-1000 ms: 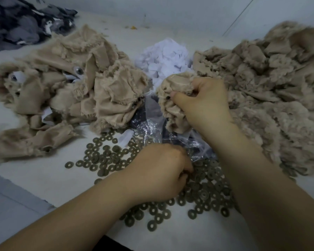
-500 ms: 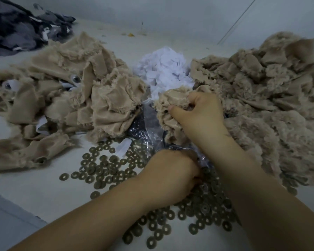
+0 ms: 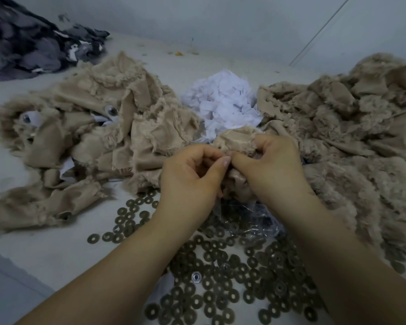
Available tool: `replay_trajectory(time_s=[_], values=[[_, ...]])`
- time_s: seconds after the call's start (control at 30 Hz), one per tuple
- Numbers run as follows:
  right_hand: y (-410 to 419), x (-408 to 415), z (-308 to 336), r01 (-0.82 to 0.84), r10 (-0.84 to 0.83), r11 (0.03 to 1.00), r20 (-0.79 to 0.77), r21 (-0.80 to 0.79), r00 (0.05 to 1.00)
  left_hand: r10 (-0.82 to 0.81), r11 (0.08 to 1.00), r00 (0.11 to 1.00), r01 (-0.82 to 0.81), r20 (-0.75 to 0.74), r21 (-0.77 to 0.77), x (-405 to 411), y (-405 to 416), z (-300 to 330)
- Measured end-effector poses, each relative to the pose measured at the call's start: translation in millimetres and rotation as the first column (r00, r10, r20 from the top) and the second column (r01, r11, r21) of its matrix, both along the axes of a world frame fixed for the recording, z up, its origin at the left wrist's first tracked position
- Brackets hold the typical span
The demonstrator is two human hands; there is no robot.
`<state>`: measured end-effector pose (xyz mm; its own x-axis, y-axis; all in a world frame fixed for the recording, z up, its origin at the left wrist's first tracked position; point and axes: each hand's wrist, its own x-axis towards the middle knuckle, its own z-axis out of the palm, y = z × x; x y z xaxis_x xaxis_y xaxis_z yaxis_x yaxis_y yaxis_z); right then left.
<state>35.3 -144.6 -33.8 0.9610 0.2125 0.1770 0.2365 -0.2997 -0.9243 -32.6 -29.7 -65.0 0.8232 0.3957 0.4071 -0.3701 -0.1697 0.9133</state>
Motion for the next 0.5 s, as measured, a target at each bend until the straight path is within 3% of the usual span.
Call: replay_trajectory(time_s=[0.2,0.33,0.5], values=[[1.5,-6.0,0.9,-0.059,0.059,0.998,-0.011,0.037,0.998,0.019,0.995,0.998,-0.013,0.058,-0.101,3.7,5.4,-10.0],[1.3,-7.0,-0.7,-0.089,0.110,0.985,-0.143,0.147,0.984,0.075,0.997,0.989,-0.071,0.124,-0.034,4.7,7.4,-16.7],[3.5,-5.3,-6.2,-0.083,0.173,0.954,-0.303,0.287,0.937,0.107,0.989,0.989,-0.117,0.106,0.093,7.5,12.8,-19.9]])
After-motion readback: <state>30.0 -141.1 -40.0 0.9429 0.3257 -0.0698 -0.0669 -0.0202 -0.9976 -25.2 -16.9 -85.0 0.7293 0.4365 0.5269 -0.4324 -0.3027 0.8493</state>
